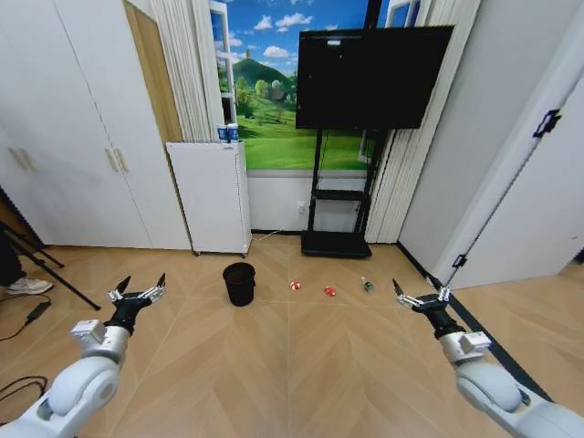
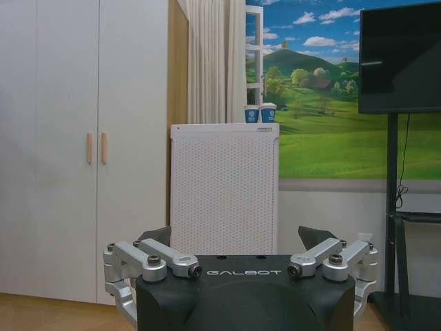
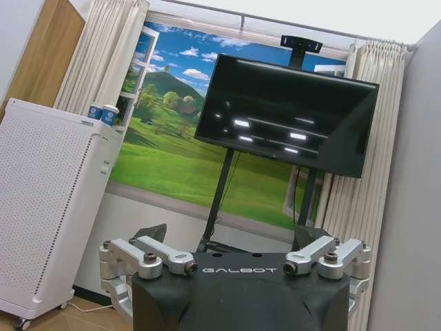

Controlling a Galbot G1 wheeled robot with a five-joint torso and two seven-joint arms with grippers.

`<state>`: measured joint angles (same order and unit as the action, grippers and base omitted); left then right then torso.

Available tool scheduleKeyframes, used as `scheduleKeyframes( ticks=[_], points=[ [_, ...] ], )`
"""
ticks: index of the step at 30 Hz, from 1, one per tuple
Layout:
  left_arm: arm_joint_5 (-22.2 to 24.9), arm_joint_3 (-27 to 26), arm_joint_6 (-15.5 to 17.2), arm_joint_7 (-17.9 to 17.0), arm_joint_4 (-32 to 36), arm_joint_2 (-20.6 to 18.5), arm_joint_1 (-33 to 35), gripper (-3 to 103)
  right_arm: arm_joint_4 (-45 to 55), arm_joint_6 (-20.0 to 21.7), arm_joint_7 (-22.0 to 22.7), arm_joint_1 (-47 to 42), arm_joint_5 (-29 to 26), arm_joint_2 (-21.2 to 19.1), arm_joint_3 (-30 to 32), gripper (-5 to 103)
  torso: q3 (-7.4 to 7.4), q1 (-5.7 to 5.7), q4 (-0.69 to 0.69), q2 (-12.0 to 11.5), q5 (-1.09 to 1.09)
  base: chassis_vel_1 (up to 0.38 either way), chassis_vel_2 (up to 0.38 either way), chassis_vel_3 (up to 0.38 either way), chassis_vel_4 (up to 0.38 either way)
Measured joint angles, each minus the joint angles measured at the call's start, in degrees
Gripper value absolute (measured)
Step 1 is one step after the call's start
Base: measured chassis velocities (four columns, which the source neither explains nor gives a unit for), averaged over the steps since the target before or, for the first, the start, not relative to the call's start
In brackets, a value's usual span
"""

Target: Pick up the trash bin and place the garbage on the floor into it.

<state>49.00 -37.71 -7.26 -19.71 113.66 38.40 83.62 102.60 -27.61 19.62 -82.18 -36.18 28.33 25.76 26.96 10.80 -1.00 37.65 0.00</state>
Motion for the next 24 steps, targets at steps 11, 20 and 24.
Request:
scheduleKeyframes(
  ticks=[11,20,24],
  points=[
    [-1.73,0.58,0.91,-2.36,-1.44,0.56,0.15,100,-1.99,0.59,3.45,2.6,4.81,2.14,-0.8,100,0.0,0.0,0.0,0.0,0.0,0.0,0.0,0.0,0.0],
    [-0.93,0.8,1.06,-2.53,-1.37,0.69,0.01,100,-2.54,0.48,3.23,2.54,5.06,2.64,-1.0,100,0.0,0.0,0.0,0.0,0.01,0.0,0.0,0.0,0.0],
    [-0.9,1.03,1.02,-2.52,-1.53,0.84,-0.02,100,-2.67,-0.05,2.62,2.54,4.96,2.62,-1.06,100,0.0,0.0,0.0,0.0,0.0,0.0,0.0,0.0,0.0]
  ],
)
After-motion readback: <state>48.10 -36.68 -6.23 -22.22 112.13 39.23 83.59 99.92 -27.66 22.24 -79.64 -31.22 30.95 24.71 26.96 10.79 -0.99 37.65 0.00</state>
